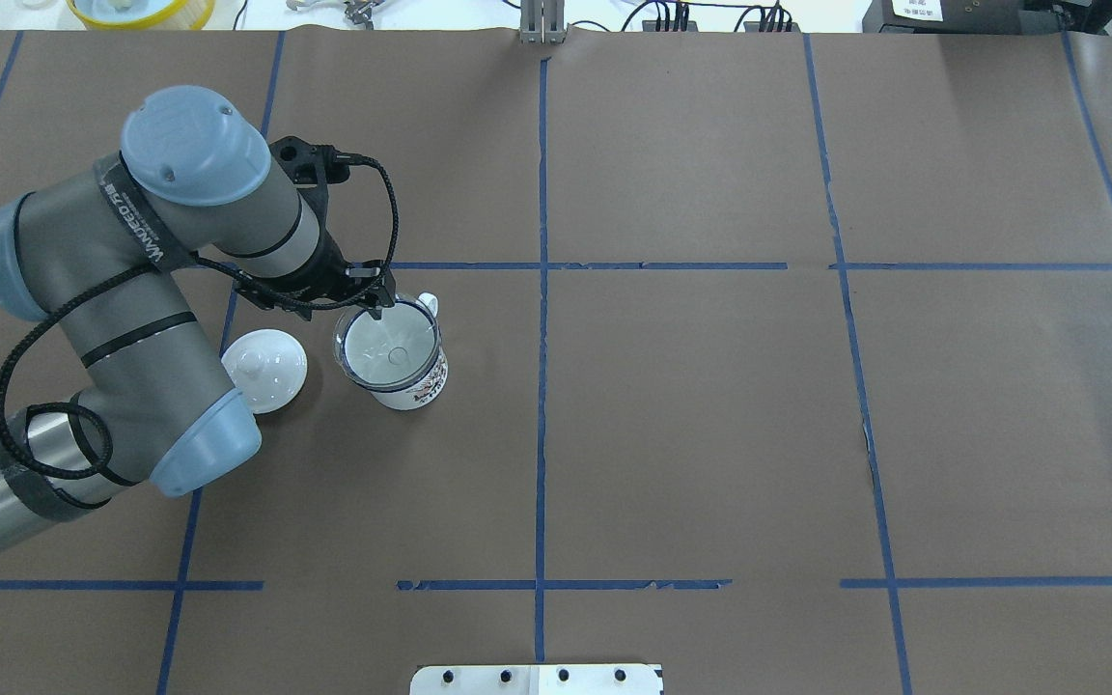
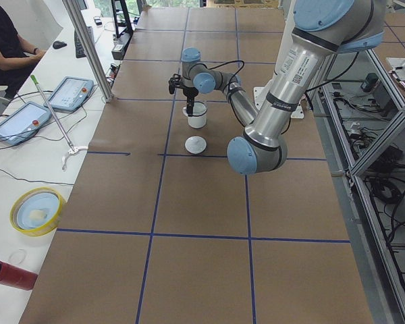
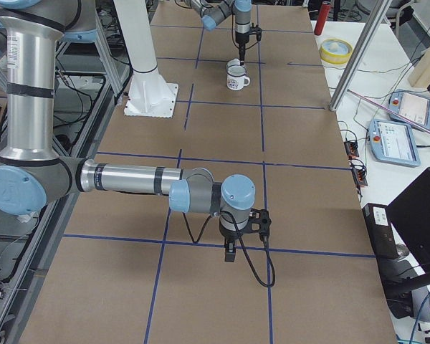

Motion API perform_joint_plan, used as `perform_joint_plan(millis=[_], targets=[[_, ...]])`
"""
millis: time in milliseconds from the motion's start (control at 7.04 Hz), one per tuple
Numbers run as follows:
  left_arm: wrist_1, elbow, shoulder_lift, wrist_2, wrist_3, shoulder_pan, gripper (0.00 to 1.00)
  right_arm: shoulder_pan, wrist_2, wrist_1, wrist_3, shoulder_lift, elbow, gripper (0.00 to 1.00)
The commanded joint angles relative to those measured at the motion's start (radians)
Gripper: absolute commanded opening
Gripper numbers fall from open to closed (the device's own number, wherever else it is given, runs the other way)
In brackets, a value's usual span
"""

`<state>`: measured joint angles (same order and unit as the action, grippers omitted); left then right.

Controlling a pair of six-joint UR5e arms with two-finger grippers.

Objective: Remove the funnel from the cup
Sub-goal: 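Lower the left gripper and close it on the funnel's rim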

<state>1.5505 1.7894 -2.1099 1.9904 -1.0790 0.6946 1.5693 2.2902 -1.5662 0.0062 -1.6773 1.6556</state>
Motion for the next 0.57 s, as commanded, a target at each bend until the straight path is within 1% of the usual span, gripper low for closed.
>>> perform_joint_plan(millis=[0,426], targets=[[0.011,-0.007,0.008,-0.01,0.004,-0.006,0.43,0.0,0.0,0.0,0.0,-0.001,0.0,1.0],[0.013,-0.004,0.021,-0.012,0.013,-0.006,0.18,0.0,0.0,0.0,0.0,-0.001,0.001,1.0]])
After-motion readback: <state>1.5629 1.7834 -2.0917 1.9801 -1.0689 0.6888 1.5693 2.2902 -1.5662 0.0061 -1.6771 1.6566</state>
